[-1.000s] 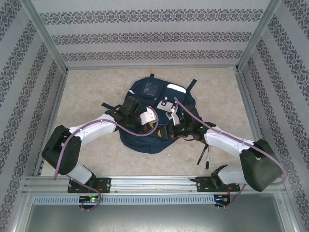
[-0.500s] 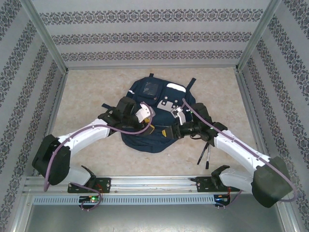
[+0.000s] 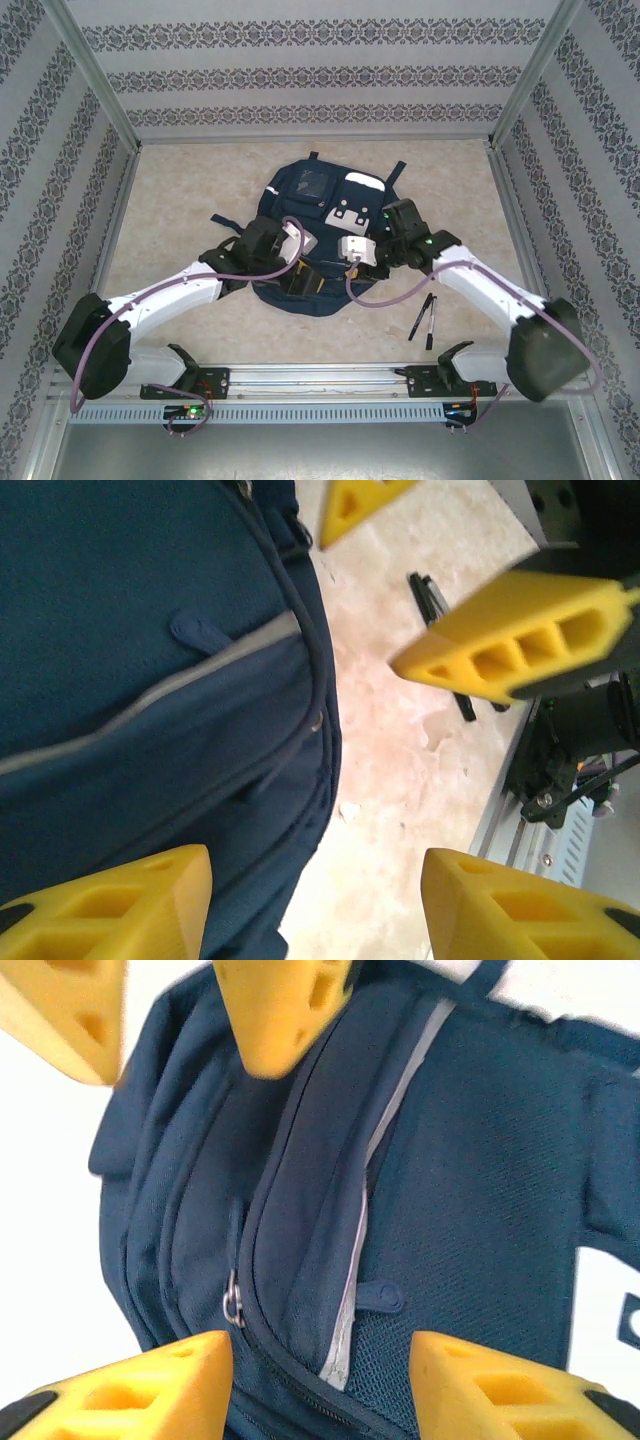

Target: Pack books, pencil case, and school supplies into a backpack

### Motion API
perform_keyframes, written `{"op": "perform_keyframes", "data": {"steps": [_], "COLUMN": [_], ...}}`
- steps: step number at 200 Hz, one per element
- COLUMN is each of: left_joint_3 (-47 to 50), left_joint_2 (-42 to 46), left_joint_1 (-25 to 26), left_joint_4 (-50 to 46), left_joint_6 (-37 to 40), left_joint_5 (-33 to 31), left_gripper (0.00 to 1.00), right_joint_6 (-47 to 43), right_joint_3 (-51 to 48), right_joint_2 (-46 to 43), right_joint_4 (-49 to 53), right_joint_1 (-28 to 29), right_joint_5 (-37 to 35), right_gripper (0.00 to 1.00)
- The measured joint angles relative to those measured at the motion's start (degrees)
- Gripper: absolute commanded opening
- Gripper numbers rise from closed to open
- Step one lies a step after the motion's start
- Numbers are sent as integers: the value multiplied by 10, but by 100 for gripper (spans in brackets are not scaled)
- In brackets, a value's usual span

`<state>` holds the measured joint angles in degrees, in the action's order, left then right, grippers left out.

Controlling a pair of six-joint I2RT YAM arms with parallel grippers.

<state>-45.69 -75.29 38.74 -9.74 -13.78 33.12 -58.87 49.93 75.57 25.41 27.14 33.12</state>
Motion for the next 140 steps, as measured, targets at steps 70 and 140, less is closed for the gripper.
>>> {"op": "perform_keyframes", "data": {"steps": [70,140], "left_joint_3": [8,31], "left_joint_2": [-42,-50], "left_joint_1": [37,41], "left_joint_4": [33,61], "left_joint_6": [1,26], "left_joint_5": [-21,-52], "left_gripper": [58,61], "right_joint_6": [-132,-120], "right_joint_3": [24,-15], "right_joint_2": [81,70], "right_joint_4": [40,-42], "right_joint_1": [28,35], "right_joint_5": [-64,-67], "right_gripper": [46,0]}}
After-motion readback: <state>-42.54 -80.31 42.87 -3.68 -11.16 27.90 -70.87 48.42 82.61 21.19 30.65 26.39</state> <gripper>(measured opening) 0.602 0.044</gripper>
